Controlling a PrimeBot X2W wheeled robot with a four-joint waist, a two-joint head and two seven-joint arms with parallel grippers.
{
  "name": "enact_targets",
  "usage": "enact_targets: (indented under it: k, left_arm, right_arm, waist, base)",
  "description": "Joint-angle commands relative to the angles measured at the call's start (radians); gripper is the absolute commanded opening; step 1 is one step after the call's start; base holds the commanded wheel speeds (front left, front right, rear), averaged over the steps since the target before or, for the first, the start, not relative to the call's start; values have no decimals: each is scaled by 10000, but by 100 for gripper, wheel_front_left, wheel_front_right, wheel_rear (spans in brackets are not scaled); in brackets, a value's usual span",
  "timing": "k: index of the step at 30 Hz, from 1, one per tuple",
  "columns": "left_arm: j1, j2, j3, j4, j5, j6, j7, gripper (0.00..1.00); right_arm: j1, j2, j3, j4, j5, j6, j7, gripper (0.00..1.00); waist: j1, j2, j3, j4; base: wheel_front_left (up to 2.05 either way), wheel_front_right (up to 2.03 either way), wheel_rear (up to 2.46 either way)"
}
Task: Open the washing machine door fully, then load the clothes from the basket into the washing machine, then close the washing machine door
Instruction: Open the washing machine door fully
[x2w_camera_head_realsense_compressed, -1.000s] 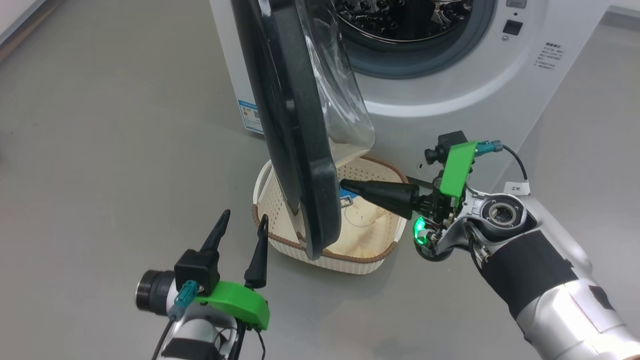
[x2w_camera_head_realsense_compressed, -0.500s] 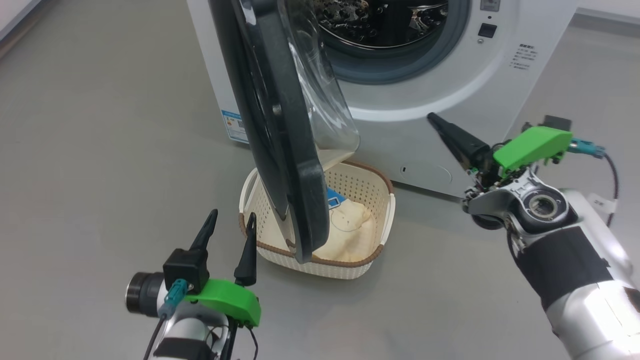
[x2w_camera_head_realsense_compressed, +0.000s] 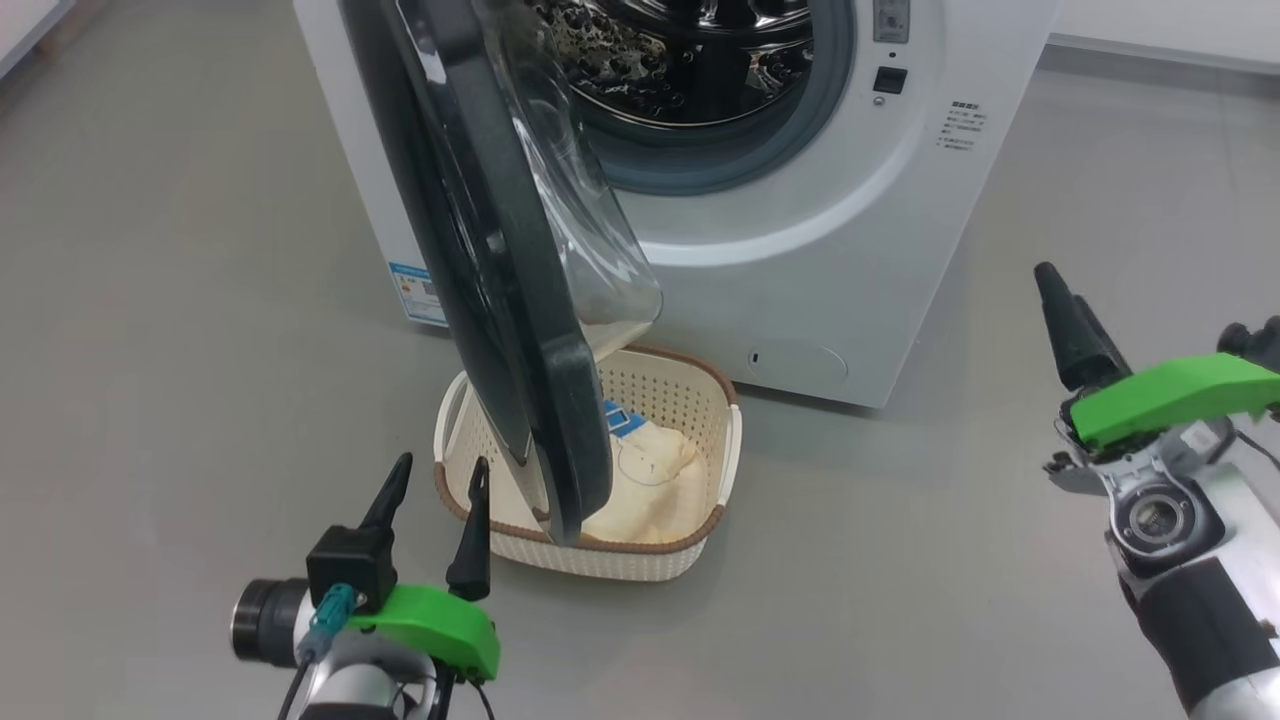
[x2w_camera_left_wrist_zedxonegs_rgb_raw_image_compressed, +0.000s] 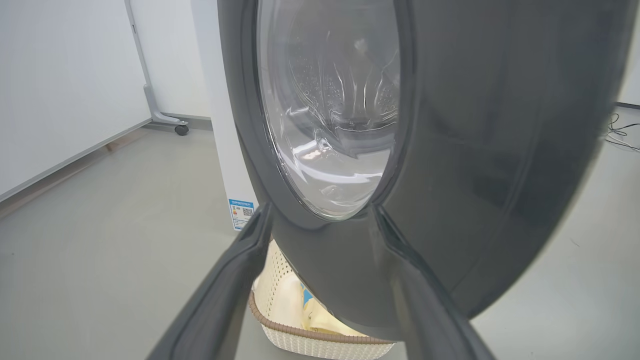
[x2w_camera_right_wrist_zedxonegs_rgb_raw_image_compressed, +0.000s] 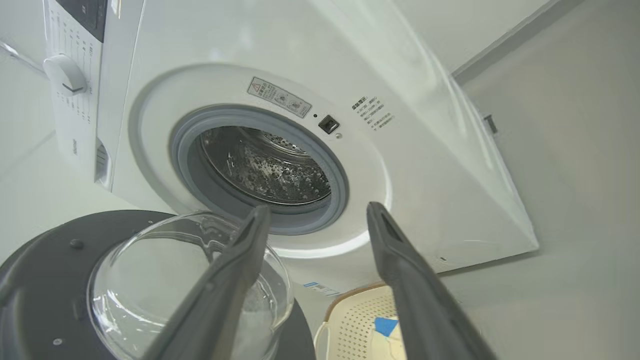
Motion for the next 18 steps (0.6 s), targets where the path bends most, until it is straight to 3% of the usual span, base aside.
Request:
enact_targets:
  k: [1,5,9,18]
  left_arm:
    - [-289,199,424,-289,119,-47,-111,100]
    - [-233,289,475,-264,184,-88,-111,100]
    - [-171,299,501,-242,224,-105,-111,100]
    - [73,311,525,-207,265,-159,-111,100]
  right_arm:
    - [-128,-254,161,-264,-382,-4,-254,100]
    - [101,-589,62,97,-2357,-4,-1154,100]
    - [380,-669,-677,292,-4452,-4,-1498,100]
    - [2042,398,-3299,-929,-9142,-4,-1561,100]
  waist:
    - [0,-1,-29,-71]
    - [0,-1,-88,-249]
    - [0,-1,-147,-369]
    - [0,-1,-405,-497]
  base:
    - [0,0,0]
    - [0,0,0]
    - [0,0,0]
    - [0,0,0]
